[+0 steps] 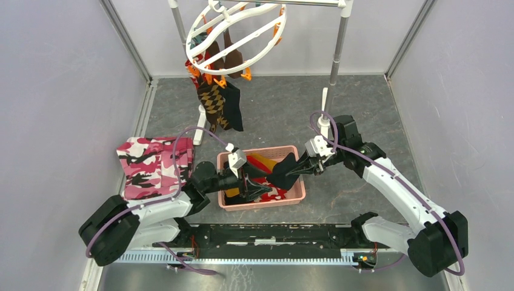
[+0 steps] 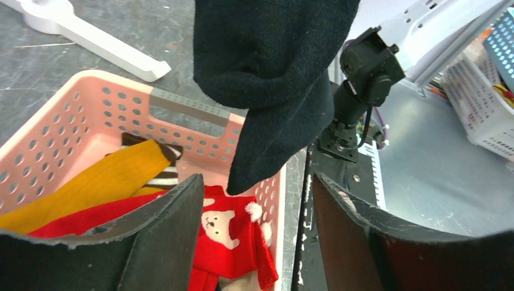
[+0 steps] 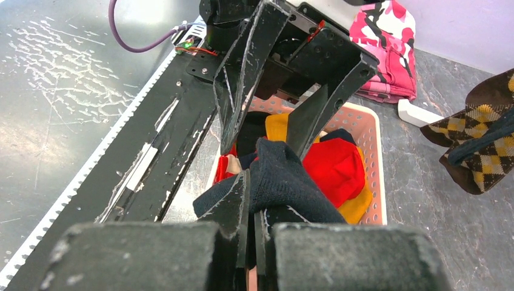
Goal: Clip the socks to the hanger
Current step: Pick up the sock from the bin.
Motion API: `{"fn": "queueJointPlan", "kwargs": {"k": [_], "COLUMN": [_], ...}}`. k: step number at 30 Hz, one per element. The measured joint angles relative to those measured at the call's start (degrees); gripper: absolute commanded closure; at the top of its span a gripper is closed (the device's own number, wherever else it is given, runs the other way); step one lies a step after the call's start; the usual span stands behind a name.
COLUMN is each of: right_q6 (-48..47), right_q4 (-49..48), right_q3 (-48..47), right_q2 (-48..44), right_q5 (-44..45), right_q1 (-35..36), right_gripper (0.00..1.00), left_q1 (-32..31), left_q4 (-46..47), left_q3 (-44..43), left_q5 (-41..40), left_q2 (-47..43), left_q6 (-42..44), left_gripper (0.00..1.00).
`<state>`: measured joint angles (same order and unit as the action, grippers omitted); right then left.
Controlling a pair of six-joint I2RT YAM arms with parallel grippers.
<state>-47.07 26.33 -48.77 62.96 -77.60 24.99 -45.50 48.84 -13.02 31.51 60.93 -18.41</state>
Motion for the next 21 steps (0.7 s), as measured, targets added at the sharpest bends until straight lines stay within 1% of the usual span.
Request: {"fn": "queueJointPlan", "kwargs": {"k": [4, 10, 12, 14, 15, 16, 21], "right_q6": [-0.4, -0.9, -0.9, -1.0, -1.0, -1.0, -1.2], "right_q4": [0.3, 0.6, 0.7, 0.8, 0.8, 0.8, 0.8], "right_q3": [0.0, 0.0, 0.0, 0.0, 0.0, 0.0, 0.0], "right_q2": [0.0, 0.0, 0.0, 0.0, 0.0, 0.0, 0.0], "right_q5": [0.0, 0.0, 0.0, 0.0, 0.0, 0.0, 0.0], "right_q1": [0.0, 0.0, 0.0, 0.0, 0.0, 0.0, 0.0], "right_gripper": [1.0, 1.0, 1.0, 1.0, 1.0, 1.0, 0.99], "left_q1": [0.0, 0.0, 0.0, 0.0, 0.0, 0.0, 0.0], "left_q4": [1.4, 3.6, 3.8, 4.1, 4.0, 4.1, 4.5], "left_q3": [-2.2, -3.3, -3.4, -3.6, -3.8, -3.9, -4.1], "left_q5": [3.9, 7.3, 8.1, 8.4, 8.7, 8.9, 9.2], "left_q2": [3.9, 5.8, 5.8, 5.9, 5.9, 5.9, 6.1], "left_q6": [-0.1, -0.9, -1.1, -1.4, -1.6, -1.8, -2.3], "left_gripper": [0.36, 0.57, 0.67, 0.82, 0.87, 0.9, 0.97]}}
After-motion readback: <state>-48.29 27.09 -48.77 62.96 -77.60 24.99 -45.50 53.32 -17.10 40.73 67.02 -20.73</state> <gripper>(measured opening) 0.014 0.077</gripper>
